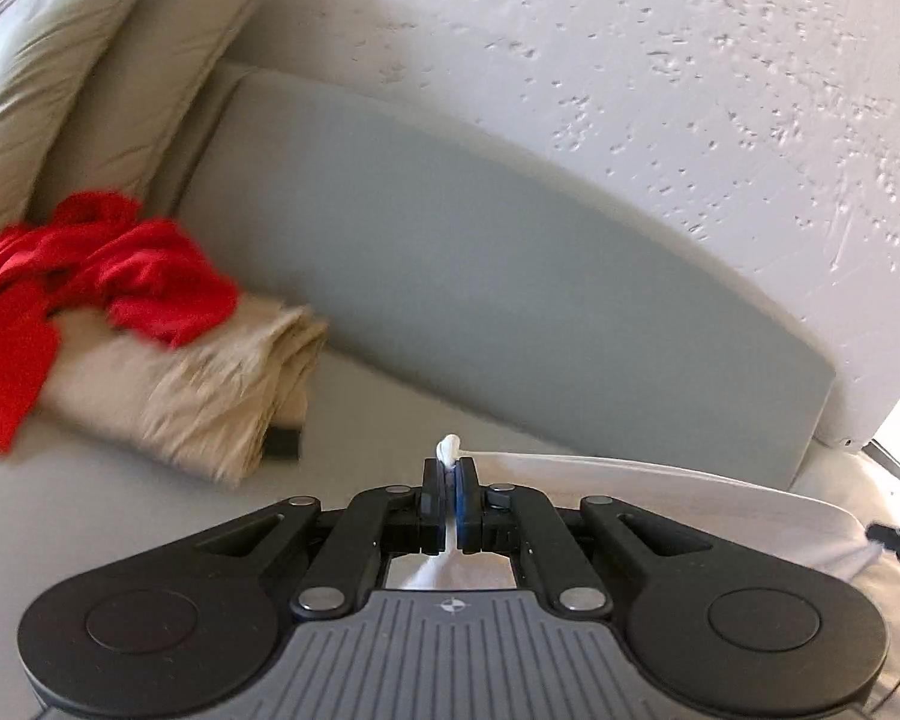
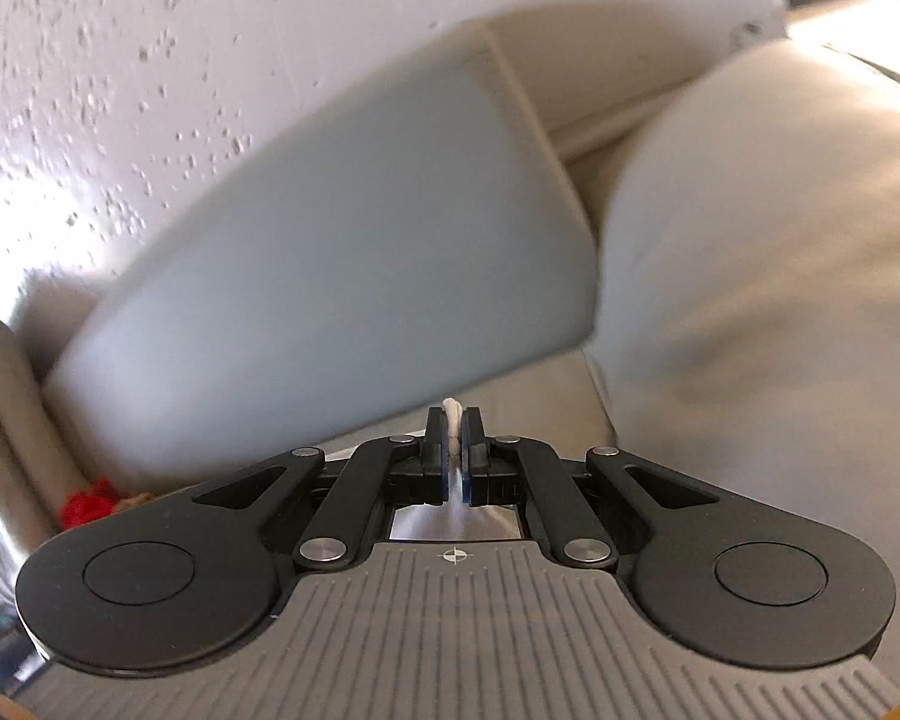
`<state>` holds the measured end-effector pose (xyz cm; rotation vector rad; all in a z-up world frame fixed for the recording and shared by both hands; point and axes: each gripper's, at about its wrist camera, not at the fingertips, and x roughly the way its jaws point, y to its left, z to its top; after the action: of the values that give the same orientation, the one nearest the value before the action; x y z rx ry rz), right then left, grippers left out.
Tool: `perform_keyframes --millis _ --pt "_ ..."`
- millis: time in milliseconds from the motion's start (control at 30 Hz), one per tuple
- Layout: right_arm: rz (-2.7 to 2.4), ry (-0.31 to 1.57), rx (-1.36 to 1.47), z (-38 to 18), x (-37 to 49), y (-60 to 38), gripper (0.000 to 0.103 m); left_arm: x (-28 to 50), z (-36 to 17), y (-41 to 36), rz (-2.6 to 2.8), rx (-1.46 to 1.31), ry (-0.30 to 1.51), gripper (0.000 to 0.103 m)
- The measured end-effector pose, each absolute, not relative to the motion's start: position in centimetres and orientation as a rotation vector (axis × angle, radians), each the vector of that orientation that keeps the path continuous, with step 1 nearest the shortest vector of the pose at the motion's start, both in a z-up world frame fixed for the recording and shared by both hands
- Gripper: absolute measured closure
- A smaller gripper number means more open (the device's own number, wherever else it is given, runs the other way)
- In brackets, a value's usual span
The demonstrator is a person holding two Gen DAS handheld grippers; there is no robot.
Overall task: Fold clothes
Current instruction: 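Close both grippers on the collar end of the white shirt, then fold the collar end over onto the hem with both grippers, release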
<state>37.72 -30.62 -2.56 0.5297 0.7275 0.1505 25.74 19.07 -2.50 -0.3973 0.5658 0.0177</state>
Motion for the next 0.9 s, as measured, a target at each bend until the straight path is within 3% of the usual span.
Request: perform_keyframes --millis 333,500,767,900 --pt "0.096 0.812 0.617 -1.3 23.0 -37.2 0.100 12.0 -2.1 16.5 0.148 -0.496 0.701 0.102" --pt "0.076 0.844 0.557 -1.9 16.0 -37.6 0.100 6.1 -3.1 14.1 0.198 -0.350 0.774 0.102" --pt "0.025 0.810 0.467 -2.3 9.6 -37.3 0.100 1.5 -2.9 12.6 0.222 -0.224 0.740 0.102" --pt "0.026 0.830 0.431 -2.9 7.8 -37.3 0.100 2.2 -4.4 11.8 0.237 -0.144 0.807 0.102"
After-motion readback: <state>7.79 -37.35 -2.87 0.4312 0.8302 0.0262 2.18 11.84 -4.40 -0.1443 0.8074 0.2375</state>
